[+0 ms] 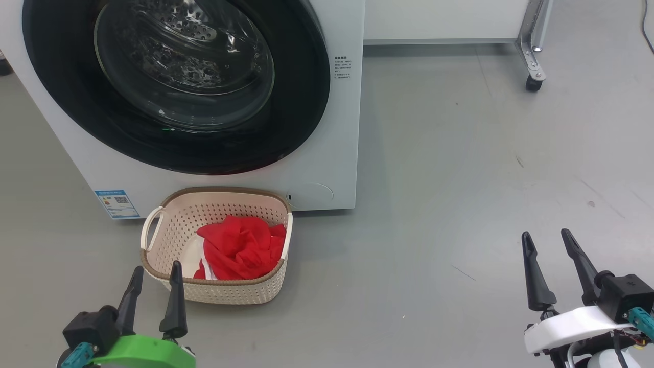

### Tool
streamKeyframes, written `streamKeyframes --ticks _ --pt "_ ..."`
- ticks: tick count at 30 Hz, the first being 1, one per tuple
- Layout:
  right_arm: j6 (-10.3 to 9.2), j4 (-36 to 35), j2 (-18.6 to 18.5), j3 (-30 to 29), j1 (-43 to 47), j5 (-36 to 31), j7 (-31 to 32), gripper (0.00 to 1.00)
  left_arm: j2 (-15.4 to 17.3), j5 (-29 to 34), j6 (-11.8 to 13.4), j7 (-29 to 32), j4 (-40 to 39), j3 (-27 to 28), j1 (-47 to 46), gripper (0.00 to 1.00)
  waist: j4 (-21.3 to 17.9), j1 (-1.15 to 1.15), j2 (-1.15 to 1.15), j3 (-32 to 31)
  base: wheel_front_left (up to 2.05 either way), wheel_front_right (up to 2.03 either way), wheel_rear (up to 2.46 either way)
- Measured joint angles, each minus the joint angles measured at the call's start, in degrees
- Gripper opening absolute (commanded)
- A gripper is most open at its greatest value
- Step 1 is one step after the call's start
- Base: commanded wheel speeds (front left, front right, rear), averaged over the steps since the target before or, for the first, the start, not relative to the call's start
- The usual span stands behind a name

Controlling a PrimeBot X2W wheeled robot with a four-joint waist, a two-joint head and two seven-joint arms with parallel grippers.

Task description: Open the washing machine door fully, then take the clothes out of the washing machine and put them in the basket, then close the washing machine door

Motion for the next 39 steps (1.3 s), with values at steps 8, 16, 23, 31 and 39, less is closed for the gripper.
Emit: streamKeyframes --ticks 8,16,23,31,39 --pt "0.51 -0.52 0.68 -0.63 0.66 -0.71 0.0 1.0 0.0 0.94 0.0 0.0 -0.31 -0.12 0.0 1.0 -0.05 0.0 0.0 0.07 0.0 0.0 0.0" --pt "0.98 -0.8 1.1 -1.2 1.14 -1.52 0.0 1.0 -0.03 2.19 -0.18 0.0 -0.63 -1.29 0.0 1.0 -0.18 0.0 0.0 0.09 0.0 0.0 0.0" --pt "1.15 -1.16 1.77 -1.77 1.16 -1.55 0.0 1.0 -0.02 2.77 -0.18 0.0 -0.65 -1.51 0.0 1.0 -0.18 0.0 0.0 0.15 0.0 0.0 0.0" --pt "1.51 -1.31 2.05 -2.19 1.29 -2.07 0.0 1.0 -0.03 3.0 -0.18 0.0 -0.42 -1.89 0.15 1.0 -0.21 0.0 0.0 0.39 0.0 0.0 0.0" --pt "1.99 -1.31 2.27 -2.47 2.1 -2.5 0.0 1.0 -0.05 1.35 -0.18 0.0 -0.48 -2.16 0.16 1.0 -0.25 0.0 0.0 0.52 0.0 0.0 0.0"
